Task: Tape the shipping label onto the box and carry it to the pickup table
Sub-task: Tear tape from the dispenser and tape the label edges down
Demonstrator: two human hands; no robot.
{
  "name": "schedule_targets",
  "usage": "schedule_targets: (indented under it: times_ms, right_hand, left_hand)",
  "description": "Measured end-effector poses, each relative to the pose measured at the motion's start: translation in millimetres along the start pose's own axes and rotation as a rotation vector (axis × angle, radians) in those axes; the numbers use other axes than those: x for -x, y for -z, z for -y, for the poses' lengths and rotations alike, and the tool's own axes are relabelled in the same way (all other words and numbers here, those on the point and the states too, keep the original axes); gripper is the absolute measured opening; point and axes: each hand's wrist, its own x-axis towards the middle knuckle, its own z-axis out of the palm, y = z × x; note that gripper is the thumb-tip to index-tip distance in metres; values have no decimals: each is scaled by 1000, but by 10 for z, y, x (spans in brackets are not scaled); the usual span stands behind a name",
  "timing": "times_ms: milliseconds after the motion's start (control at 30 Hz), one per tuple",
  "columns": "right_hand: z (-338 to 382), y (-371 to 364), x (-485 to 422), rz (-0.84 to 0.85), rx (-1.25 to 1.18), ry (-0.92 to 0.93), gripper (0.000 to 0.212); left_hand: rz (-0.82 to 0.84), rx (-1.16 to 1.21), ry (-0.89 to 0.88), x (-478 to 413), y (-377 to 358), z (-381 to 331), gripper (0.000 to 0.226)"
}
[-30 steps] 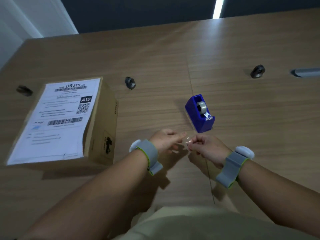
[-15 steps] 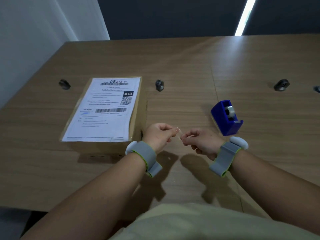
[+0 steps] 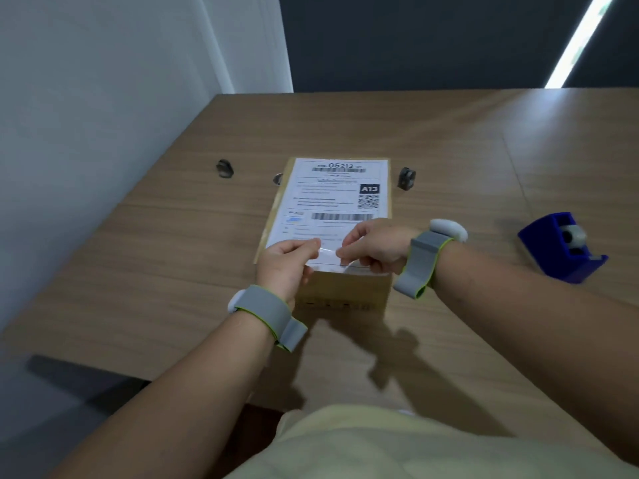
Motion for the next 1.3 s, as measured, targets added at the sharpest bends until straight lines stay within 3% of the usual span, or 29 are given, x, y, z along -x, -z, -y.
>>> schedule_targets:
  times_ms: [200, 767, 967, 1300]
  right_hand:
    - [199, -502, -234, -32, 197, 109, 9]
    - [197, -806, -403, -117, 163, 92, 10]
    - [252, -810, -431, -129, 237, 74, 10]
    - [361, -824, -557, -133, 445, 21, 30]
  left_hand:
    - [-50, 108, 49, -223, 439, 229, 10]
    - [-11, 74, 0, -504, 649, 367, 9]
    - [-51, -38, -26, -474, 713, 393, 12]
    - [-156, -158, -57, -448, 632, 374, 9]
